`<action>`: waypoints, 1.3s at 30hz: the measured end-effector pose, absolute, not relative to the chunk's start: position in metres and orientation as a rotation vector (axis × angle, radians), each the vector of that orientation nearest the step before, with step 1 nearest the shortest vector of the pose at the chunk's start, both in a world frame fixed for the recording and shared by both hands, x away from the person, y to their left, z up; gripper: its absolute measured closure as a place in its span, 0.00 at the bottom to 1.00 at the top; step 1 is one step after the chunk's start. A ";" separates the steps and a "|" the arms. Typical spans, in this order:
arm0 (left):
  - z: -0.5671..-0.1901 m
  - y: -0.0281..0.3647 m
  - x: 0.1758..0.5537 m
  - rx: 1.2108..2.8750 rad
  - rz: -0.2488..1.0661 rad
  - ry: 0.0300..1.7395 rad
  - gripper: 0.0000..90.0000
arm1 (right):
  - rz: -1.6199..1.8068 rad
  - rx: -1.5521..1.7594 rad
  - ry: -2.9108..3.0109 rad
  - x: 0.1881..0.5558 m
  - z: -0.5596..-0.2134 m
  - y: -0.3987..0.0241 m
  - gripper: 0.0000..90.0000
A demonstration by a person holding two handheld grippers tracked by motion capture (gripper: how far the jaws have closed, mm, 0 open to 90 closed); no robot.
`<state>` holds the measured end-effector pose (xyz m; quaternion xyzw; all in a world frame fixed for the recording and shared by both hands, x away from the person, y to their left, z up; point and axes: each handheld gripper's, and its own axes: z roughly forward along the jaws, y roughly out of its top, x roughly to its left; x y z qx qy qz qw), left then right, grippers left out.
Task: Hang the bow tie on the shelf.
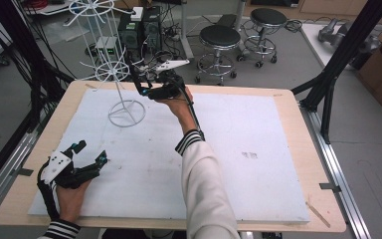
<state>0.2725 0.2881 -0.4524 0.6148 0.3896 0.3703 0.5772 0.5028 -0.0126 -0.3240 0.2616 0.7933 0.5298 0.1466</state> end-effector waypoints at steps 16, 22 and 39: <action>-0.453 0.289 0.272 1.433 0.862 0.910 0.18 | 1.606 0.704 2.231 0.438 -0.289 -0.088 0.12; -0.453 0.289 0.272 1.434 0.862 0.911 0.18 | 1.618 0.657 2.135 0.396 -0.281 -0.122 0.12; -0.453 0.289 0.272 1.432 0.861 0.910 0.18 | 1.516 0.779 1.945 0.304 -0.340 -0.214 0.12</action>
